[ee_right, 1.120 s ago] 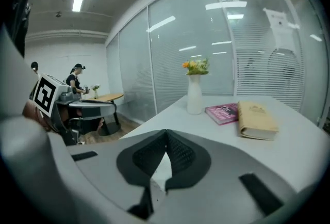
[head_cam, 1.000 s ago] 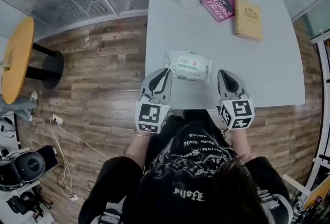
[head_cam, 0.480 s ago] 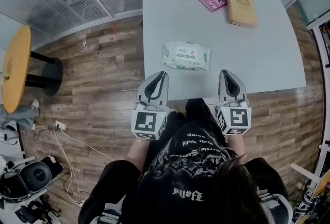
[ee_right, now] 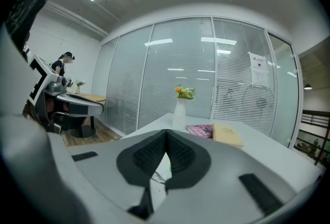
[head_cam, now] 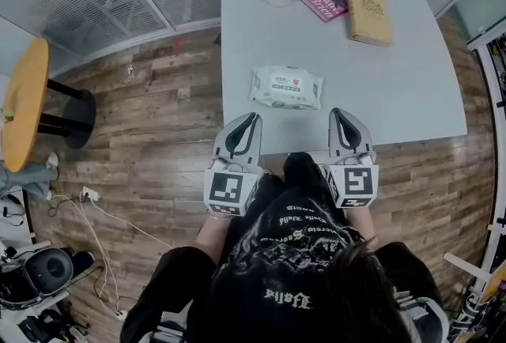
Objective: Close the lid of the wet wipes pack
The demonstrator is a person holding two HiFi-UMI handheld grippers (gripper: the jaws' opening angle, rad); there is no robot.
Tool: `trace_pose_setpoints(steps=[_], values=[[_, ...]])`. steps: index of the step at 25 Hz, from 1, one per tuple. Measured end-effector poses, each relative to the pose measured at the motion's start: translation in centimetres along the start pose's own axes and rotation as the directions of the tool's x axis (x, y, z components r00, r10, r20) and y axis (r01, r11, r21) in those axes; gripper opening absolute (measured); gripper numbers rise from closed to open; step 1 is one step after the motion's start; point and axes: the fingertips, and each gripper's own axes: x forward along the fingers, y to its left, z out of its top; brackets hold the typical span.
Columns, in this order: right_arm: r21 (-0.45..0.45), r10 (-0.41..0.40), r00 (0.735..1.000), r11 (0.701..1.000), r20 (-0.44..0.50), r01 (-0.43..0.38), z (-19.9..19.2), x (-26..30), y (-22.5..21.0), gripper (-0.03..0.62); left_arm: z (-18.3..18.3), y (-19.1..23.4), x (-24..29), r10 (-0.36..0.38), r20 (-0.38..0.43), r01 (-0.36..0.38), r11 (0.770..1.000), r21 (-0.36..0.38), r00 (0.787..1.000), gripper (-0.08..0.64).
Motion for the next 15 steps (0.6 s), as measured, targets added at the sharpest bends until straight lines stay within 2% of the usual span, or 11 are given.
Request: trace_pose_setpoints(steps=[15], values=[[-0.014,-0.02,1.0,1.0,-0.005,0.02,-0.39,0.35,-0.79,-0.002,0.15,0.31,0.97,-0.002,0.006,0.002,1.0,0.008,1.0,0.02]])
